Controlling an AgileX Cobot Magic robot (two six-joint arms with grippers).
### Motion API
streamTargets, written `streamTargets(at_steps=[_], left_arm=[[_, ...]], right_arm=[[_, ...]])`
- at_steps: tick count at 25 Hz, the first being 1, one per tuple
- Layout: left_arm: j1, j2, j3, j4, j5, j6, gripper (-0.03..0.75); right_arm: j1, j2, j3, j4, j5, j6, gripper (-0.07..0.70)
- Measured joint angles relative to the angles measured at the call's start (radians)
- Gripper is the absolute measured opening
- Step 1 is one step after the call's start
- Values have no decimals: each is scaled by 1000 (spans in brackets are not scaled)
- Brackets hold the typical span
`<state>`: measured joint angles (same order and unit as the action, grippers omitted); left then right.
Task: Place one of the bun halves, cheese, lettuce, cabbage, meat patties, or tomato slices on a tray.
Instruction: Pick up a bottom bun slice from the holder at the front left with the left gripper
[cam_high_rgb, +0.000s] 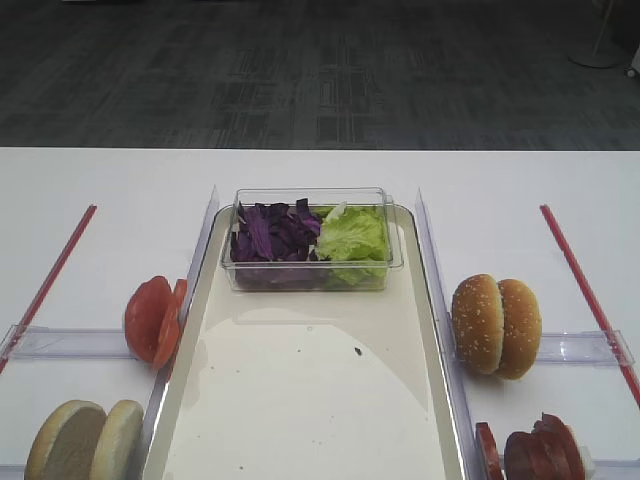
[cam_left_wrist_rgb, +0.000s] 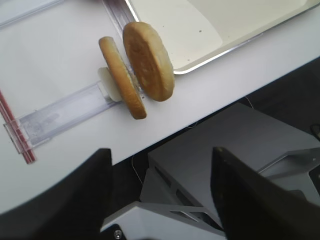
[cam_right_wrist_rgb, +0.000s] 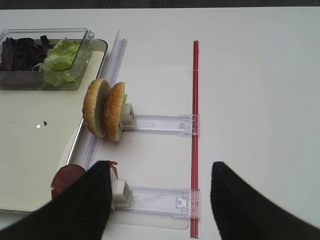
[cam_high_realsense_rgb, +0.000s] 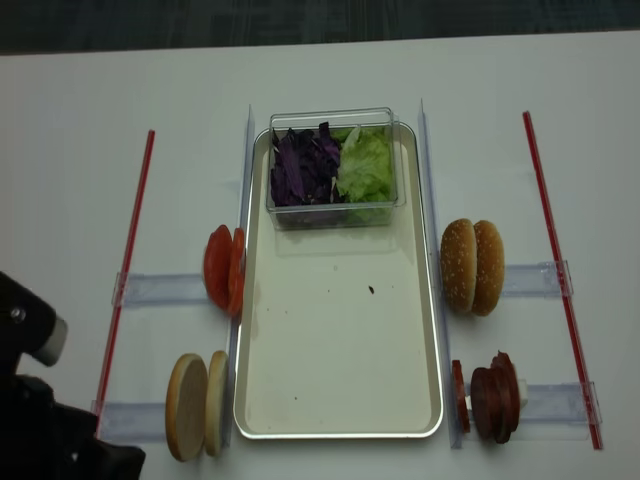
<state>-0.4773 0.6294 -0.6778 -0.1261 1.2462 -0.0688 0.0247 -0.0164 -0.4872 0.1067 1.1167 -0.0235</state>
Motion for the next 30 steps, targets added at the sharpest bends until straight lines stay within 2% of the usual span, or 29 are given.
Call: streamTargets(at_steps=[4, 10, 15, 25, 30], left_arm=[[0, 49, -34, 0, -38, -36, 401], [0, 115, -68, 0, -62, -64, 399], [0, 163, -71, 0, -78, -68, 398], [0, 312, -71, -36, -149, -68, 382], [-43, 340, -71, -40, -219, -85, 366]], right_arm=[[0, 0, 0, 0, 0, 0, 463], [0, 0, 0, 0, 0, 0, 463], [0, 0, 0, 0, 0, 0, 463], [0, 0, 0, 0, 0, 0, 463], [0, 0, 0, 0, 0, 0, 463]])
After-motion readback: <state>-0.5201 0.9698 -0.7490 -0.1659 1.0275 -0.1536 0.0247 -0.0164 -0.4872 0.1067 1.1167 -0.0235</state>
